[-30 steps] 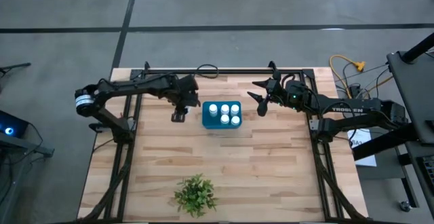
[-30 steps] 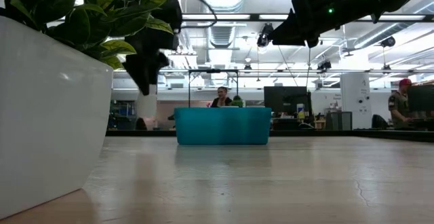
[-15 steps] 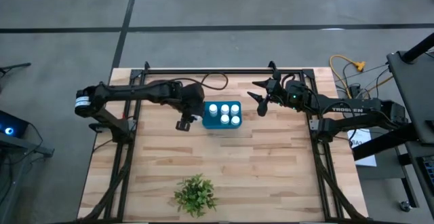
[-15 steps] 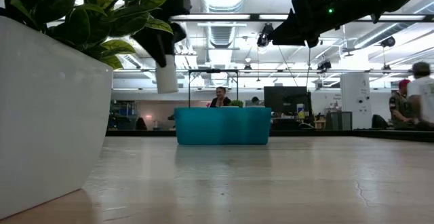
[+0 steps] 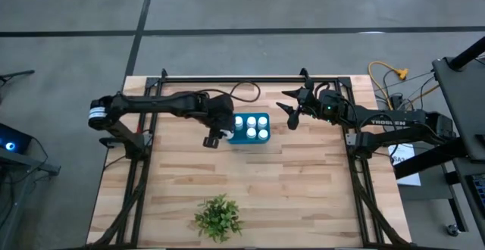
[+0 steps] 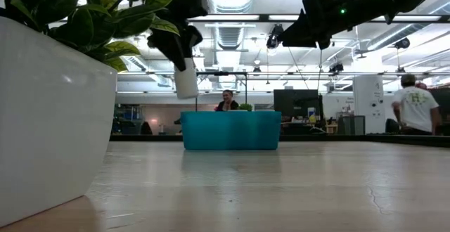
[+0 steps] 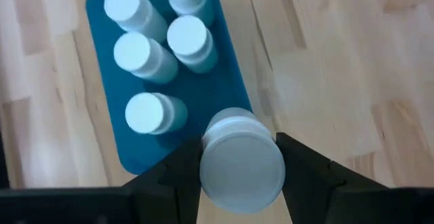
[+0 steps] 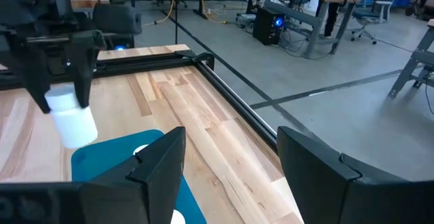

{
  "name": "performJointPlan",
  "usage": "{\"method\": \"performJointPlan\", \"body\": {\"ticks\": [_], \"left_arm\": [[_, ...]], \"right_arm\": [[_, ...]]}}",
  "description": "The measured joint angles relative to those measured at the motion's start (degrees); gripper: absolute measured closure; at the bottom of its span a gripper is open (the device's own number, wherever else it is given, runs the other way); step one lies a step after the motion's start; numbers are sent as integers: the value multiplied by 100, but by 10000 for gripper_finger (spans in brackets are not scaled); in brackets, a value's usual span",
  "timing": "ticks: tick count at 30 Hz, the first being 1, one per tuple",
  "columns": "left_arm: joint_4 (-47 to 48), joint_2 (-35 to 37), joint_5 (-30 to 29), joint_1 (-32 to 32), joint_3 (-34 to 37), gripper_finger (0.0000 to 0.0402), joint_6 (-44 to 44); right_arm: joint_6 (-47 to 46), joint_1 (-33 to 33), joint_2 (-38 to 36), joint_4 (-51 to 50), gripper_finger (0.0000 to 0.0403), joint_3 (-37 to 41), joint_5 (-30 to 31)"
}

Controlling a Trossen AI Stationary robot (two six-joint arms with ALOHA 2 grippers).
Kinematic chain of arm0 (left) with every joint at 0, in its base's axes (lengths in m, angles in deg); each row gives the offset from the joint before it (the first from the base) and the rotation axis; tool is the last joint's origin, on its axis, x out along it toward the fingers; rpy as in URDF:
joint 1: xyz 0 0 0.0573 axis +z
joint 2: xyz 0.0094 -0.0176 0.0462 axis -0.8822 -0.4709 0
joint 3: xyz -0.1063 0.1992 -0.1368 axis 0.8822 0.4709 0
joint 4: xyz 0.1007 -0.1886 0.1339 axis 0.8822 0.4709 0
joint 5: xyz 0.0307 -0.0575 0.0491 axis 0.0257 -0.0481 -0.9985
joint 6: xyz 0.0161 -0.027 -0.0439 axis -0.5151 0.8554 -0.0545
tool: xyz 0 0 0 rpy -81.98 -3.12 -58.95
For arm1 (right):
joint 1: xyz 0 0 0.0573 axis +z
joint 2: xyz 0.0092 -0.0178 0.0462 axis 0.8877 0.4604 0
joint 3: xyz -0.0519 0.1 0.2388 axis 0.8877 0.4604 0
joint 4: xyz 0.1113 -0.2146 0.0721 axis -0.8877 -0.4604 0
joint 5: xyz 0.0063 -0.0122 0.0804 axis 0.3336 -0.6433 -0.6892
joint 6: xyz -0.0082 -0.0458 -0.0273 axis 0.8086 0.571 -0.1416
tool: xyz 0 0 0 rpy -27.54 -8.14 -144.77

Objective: Pick and place pill bottles into a basket
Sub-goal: Put the white medicine bottle into the blue bin

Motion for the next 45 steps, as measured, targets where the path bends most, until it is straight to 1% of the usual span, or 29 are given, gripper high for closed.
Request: {"method": "performJointPlan", "body": {"ticks": [8, 12, 16, 18, 20, 24, 27, 30, 35, 38, 40, 42, 45], "left_arm": [[-18, -462, 1, 7, -342, 258, -77], [-35, -560, -15, 7, -390, 258, -138], [-41, -599, -28, 7, -405, 258, -140], [-59, -600, -28, 10, -415, 258, -142], [-55, -602, -30, 11, -415, 258, -144], [-67, -603, -32, 23, -415, 258, -146], [-76, -615, -34, 66, -415, 258, -146], [-94, -653, -37, 117, -415, 258, -146], [-206, -647, -37, 127, -415, 258, -146], [-201, -647, -32, 127, -415, 258, -146], [-201, -651, -33, 133, -415, 258, -146], [-201, -687, -33, 133, -415, 258, -146], [-196, -699, -32, 136, -400, 258, -146]], "right_arm": [[0, 0, 0, -11, 179, 0, 0], [94, 2, 0, -23, 179, 0, -6], [301, 0, -2, 76, 179, 72, -274], [381, -2, -32, 496, 179, 252, -445], [402, -20, -87, 1232, 179, 533, -741], [186, -162, -197, 2786, 179, 1093, -1790], [-122, -297, -239, 3598, 179, 1410, -2420], [-312, -365, -245, 4143, 179, 1688, -2788], [-468, -504, -353, 5194, 179, 2265, -2836], [-788, -754, -503, 5654, 179, 2506, -3104], [-1033, -934, -617, 5870, 179, 2575, -3454], [-1228, -1066, -715, 5880, 179, 2612, -3796], [-1382, -1244, -832, 5874, 179, 2648, -4046]]}}
